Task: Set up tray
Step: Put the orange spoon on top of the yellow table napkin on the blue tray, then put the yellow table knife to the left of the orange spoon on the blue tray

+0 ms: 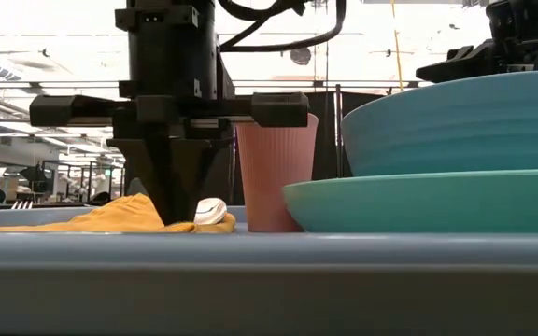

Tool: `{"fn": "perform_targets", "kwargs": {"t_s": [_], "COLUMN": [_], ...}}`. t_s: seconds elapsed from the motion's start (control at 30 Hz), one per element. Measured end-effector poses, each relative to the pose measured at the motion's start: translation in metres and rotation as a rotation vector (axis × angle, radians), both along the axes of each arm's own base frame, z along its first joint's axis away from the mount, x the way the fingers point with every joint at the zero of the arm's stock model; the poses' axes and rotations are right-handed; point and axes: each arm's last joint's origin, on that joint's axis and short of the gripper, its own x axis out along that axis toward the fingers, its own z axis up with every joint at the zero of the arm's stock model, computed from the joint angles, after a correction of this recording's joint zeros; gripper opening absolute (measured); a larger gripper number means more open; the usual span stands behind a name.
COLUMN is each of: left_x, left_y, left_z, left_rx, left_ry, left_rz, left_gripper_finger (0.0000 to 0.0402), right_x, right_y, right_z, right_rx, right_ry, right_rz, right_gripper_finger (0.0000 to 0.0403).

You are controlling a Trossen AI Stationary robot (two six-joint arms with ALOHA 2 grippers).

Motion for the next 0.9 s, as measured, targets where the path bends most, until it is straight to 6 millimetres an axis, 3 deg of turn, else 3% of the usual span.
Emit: {"fn": "perform_targets", "kwargs": {"t_s": [0.5,0.73,0.9], "left_x": [-0.001,-0.009,-0.031], "left_y": [0.001,0.002,-0.007], "left_z": [0.005,0.045,0.090], "left_rx": [0.014,-0.018,-0.064], "left_ry": [-0.005,-0.081,-0.120], "left_rz": [-0.011,-0.073,-0.271], "left_gripper_finger": [0.0111,0.0141,0.0149], "right_x": [0.000,0.000,0.000], "right_y": [0.000,0.000,0.000], "right_z": [0.000,0.000,-0.001], "right_rx": [0.000,0.000,-0.001], "right_ry": [0.003,0.003,0.009], "right_rz": [0.000,0.000,0.000], "right_gripper_finger": [0.0000,0.0000,0.0000]}}
